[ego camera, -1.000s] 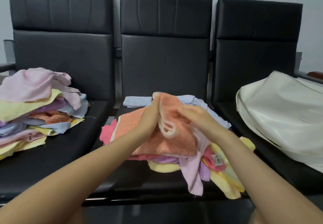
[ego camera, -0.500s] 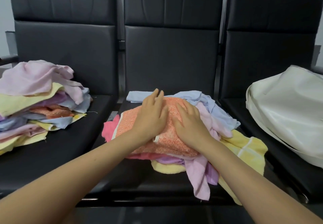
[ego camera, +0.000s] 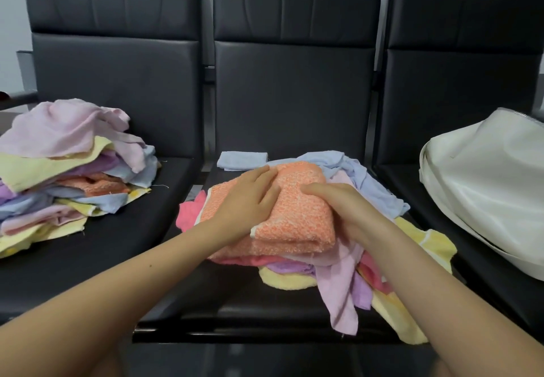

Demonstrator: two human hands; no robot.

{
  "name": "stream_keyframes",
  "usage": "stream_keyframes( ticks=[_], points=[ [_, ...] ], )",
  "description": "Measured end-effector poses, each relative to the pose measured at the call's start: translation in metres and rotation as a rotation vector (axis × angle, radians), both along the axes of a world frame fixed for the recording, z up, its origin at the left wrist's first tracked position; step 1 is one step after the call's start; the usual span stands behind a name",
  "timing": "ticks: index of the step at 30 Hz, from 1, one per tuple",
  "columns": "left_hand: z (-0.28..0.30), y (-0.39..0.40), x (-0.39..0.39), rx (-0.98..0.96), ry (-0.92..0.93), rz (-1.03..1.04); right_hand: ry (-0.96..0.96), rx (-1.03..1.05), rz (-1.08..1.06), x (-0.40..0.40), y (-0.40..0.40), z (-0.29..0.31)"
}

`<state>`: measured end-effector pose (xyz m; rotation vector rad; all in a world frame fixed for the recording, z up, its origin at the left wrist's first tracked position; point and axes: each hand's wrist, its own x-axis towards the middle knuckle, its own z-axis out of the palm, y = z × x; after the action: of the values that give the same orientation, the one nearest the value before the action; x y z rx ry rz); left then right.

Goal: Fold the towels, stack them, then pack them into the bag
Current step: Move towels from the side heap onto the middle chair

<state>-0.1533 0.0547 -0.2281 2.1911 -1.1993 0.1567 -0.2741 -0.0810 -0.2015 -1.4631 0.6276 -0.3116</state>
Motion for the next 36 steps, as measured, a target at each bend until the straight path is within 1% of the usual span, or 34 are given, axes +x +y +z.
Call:
stream_keyframes(
  ticks=[2, 4, 6, 7, 8, 10, 11, 12, 13, 14, 15, 16, 17, 20, 22, 24, 25, 26, 27, 29, 30, 31, 32, 33, 34, 36],
  points=[
    [0.005, 0.006, 0.004, -0.084, 0.023, 0.026, -0.027, -0.018, -0.034, 0.004, 0.003, 0.005],
    [0.014, 0.014, 0.006, -0.147, -0.004, 0.053, -0.058, -0.007, -0.053, 0.008, 0.008, 0.012],
    [0.024, 0.023, 0.004, -0.132, 0.012, 0.054, -0.109, 0.06, -0.047, 0.01, 0.016, 0.019],
    [0.026, 0.026, 0.003, -0.109, 0.067, 0.054, -0.131, 0.106, -0.038, 0.012, 0.022, 0.022],
    [0.028, 0.029, 0.003, -0.097, 0.163, 0.057, -0.151, 0.143, -0.022, 0.014, 0.027, 0.024],
    [0.032, 0.033, 0.003, -0.14, 0.441, 0.085, -0.192, 0.142, 0.023, 0.022, 0.04, 0.027],
    [0.034, 0.036, 0.002, -0.199, 0.582, 0.101, -0.205, 0.083, 0.05, 0.027, 0.047, 0.027],
    [0.037, 0.038, 0.0, -0.282, 0.722, 0.1, -0.213, -0.025, 0.073, 0.031, 0.054, 0.025],
    [0.04, 0.04, -0.002, -0.383, 0.864, 0.075, -0.212, -0.208, 0.086, 0.034, 0.06, 0.023],
    [0.044, 0.043, -0.004, -0.476, 1.002, 0.039, -0.206, -0.445, 0.088, 0.038, 0.064, 0.019],
    [0.046, 0.046, -0.002, -0.531, 1.12, 0.003, -0.187, -0.685, 0.085, 0.041, 0.068, 0.015],
    [0.048, 0.05, -0.002, -0.563, 1.208, -0.014, -0.159, -0.832, 0.083, 0.044, 0.071, 0.011],
    [0.048, 0.054, 0.002, -0.577, 1.272, -0.014, -0.124, -0.881, 0.104, 0.045, 0.076, 0.008],
    [0.048, 0.063, 0.011, -0.634, 1.405, 0.058, -0.011, -0.851, 0.189, 0.055, 0.085, -0.003],
    [0.045, 0.066, 0.014, -0.643, 1.415, 0.074, -0.001, -0.892, 0.178, 0.064, 0.092, -0.012],
    [0.038, 0.068, 0.017, -0.594, 1.394, 0.052, -0.004, -0.961, 0.128, 0.07, 0.096, -0.018],
    [0.035, 0.067, 0.02, -0.567, 1.363, 0.069, 0.013, -1.004, 0.113, 0.072, 0.098, -0.021],
    [0.032, 0.067, 0.023, -0.538, 1.294, 0.129, 0.04, -1.044, 0.108, 0.074, 0.1, -0.024],
    [0.027, 0.066, 0.027, -0.48, 1.159, 0.222, 0.066, -1.082, 0.103, 0.076, 0.101, -0.027],
    [0.012, 0.067, 0.036, -0.265, 0.749, 0.36, 0.075, -1.114, 0.086, 0.08, 0.102, -0.03],
    [0.004, 0.067, 0.038, -0.161, 0.56, 0.388, 0.058, -1.09, 0.065, 0.081, 0.103, -0.03],
    [-0.005, 0.067, 0.04, -0.088, 0.447, 0.407, 0.028, -1.028, 0.035, 0.082, 0.103, -0.03],
    [-0.014, 0.068, 0.042, -0.045, 0.411, 0.417, 0.008, -0.929, 0.008, 0.081, 0.103, -0.028],
    [-0.022, 0.069, 0.045, -0.034, 0.418, 0.421, -0.002, -0.808, -0.005, 0.08, 0.102, -0.025],
    [-0.027, 0.069, 0.047, -0.036, 0.428, 0.423, 0.004, -0.693, 0.006, 0.079, 0.102, -0.023],
    [-0.032, 0.07, 0.052, -0.05, 0.43, 0.41, 0.057, -0.556, 0.086, 0.076, 0.102, -0.021]
  ],
)
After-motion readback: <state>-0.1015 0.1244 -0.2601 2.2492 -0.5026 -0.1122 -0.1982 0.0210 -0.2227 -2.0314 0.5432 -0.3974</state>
